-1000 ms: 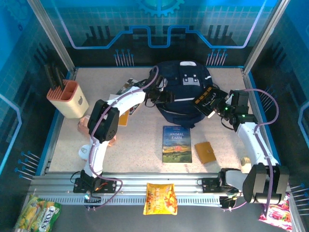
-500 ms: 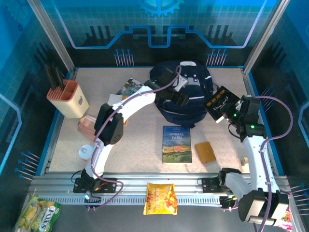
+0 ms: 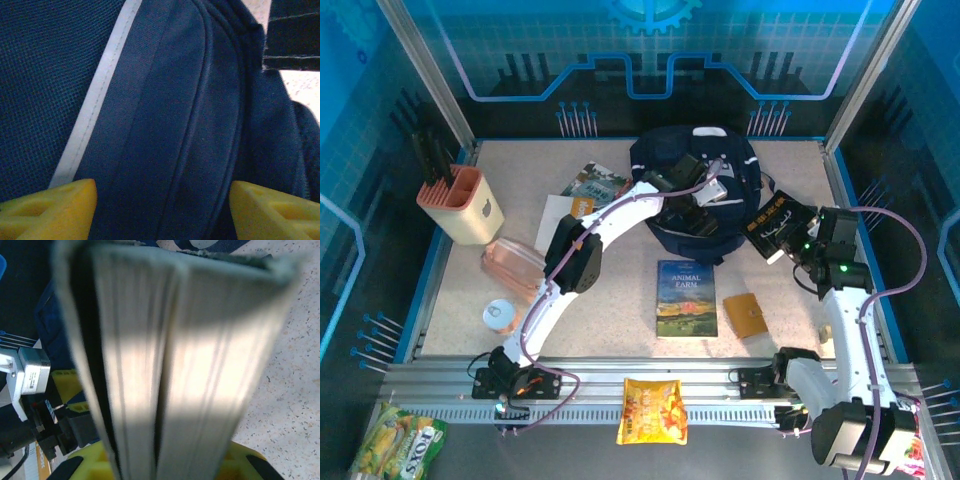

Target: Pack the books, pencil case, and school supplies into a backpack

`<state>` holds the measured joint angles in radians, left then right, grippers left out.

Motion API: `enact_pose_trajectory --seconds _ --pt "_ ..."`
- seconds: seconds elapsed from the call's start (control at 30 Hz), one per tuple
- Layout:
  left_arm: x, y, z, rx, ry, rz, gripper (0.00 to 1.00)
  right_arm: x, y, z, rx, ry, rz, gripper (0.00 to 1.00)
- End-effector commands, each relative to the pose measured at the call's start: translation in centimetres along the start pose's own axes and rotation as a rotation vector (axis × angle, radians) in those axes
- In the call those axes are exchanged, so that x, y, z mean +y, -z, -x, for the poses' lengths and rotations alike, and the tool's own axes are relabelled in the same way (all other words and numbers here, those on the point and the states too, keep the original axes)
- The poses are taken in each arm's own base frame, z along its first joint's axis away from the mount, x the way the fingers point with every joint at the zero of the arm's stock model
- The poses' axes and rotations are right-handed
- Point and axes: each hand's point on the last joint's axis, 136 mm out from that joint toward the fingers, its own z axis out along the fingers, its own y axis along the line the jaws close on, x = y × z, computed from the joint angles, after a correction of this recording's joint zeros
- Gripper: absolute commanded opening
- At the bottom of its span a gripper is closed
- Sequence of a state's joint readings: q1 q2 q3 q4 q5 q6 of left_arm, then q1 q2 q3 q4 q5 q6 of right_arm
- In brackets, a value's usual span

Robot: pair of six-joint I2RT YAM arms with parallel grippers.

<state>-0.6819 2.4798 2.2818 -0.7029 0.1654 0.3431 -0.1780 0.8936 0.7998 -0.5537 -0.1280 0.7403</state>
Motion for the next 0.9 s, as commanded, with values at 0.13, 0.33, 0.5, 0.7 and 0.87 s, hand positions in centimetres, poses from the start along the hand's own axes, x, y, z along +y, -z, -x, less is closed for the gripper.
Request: enact_pose_trajectory --seconds 0.13,0.33,0.5,0.7,0.87 --pt "1.3 -1.9 -1.7 0.072 -0.105 0.059 0.68 1.1 0.9 0.7 -0.028 0.0 0.054 0.06" --pt "3.4 -2.5 -1.7 0.077 -0.053 0.192 0.4 1.0 1.4 0.9 -0.045 0.001 0.044 0.05" --pt "2.5 -1.2 0.3 0.013 -0.042 0.195 0.15 0.9 2.4 1.5 -0.085 0.005 0.022 0.05" --pt "1.3 2.6 4.0 -0.112 -0.026 0.175 0.0 0.5 4.2 2.3 -0.146 0.012 -0.018 0.05" --pt "1.3 7.0 7.5 -0.233 0.023 0.206 0.0 0.2 5.1 2.0 -0.156 0.002 -0.031 0.05"
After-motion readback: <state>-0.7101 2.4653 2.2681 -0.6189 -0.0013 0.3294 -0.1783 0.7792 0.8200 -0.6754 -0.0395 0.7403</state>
